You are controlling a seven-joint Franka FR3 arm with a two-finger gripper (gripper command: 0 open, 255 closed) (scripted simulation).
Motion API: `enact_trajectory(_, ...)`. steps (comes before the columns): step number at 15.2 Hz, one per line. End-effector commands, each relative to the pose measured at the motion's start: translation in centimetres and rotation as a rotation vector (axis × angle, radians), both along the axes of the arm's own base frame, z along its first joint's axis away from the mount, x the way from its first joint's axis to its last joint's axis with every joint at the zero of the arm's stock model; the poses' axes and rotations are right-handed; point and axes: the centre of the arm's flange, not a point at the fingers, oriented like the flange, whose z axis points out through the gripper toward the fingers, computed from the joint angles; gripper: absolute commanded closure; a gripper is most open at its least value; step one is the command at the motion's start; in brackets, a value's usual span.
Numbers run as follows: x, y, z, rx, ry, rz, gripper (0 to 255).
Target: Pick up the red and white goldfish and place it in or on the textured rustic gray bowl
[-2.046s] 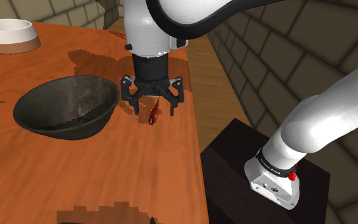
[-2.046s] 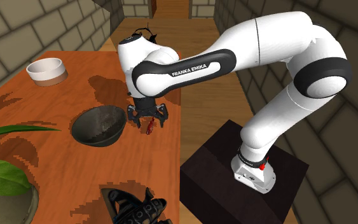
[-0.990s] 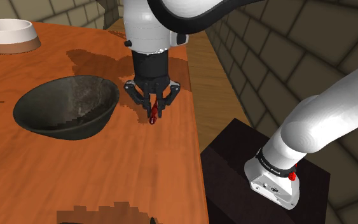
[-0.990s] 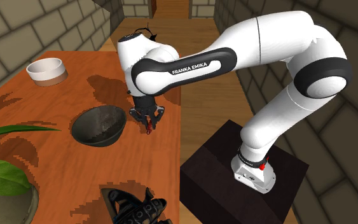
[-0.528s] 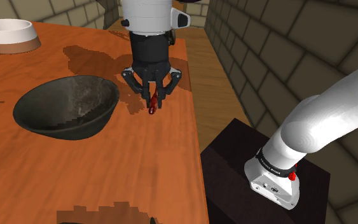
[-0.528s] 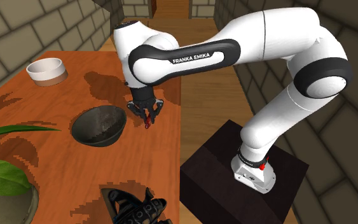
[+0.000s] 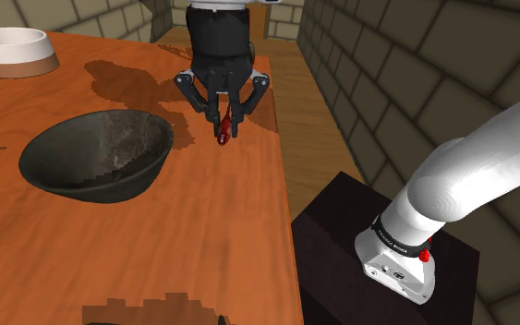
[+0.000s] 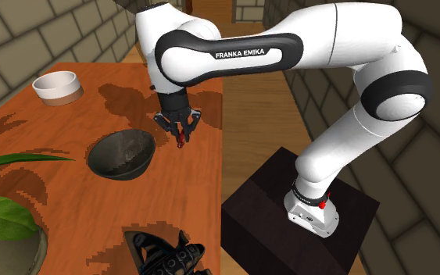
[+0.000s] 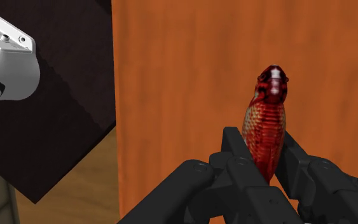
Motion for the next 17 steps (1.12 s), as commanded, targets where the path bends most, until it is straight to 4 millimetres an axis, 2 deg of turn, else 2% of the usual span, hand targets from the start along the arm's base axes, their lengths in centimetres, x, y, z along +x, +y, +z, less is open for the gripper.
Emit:
enact_trajectory(1,0.1,0.1,1.1,0.000,0.000,0.000,255)
enact_trajectory(16,0.1,0.1,8.6,0.000,0.000,0.000,255)
enact_trajectory(17,0.7,1.2,8.6,0.000,0.000,0.000,255)
